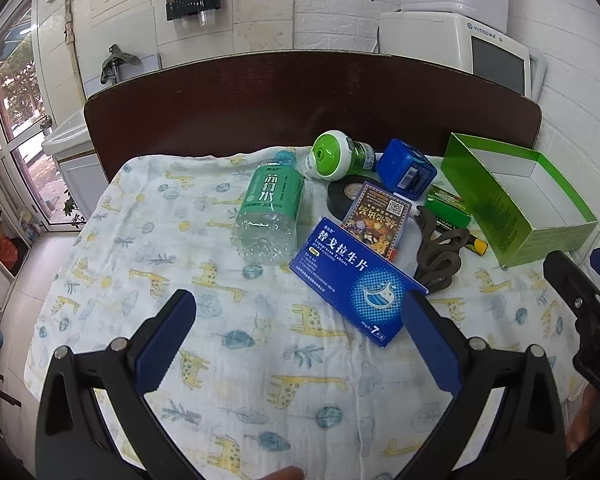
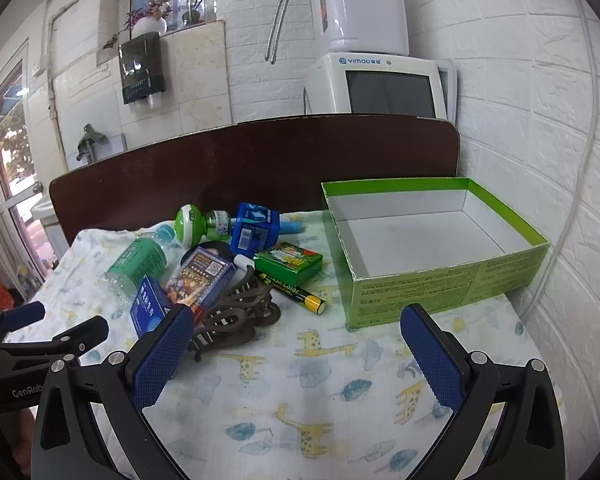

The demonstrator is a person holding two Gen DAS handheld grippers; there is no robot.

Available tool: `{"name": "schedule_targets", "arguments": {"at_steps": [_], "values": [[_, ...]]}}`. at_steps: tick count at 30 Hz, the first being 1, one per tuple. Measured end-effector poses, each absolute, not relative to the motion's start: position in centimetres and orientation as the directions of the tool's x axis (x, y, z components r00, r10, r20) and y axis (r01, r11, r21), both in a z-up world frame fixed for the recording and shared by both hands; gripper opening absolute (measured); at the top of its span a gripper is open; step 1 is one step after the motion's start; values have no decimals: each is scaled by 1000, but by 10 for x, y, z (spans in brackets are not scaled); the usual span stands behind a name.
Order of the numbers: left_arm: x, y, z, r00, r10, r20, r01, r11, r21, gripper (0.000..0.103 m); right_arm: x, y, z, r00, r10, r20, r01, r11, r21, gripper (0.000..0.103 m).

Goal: Organize rigid objects

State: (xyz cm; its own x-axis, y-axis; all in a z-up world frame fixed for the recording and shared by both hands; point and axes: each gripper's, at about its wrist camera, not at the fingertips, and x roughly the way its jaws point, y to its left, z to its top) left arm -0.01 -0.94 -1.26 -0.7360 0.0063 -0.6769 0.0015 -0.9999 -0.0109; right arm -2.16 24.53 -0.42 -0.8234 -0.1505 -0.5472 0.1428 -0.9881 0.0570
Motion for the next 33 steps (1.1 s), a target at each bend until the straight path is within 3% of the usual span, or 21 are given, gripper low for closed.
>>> {"name": "schedule_targets", "arguments": {"at_steps": [33], "values": [[4, 5, -6, -739, -3, -674, 0, -1000, 4, 102, -19, 244, -3, -827, -161, -539, 161, -986, 47, 103]]}}
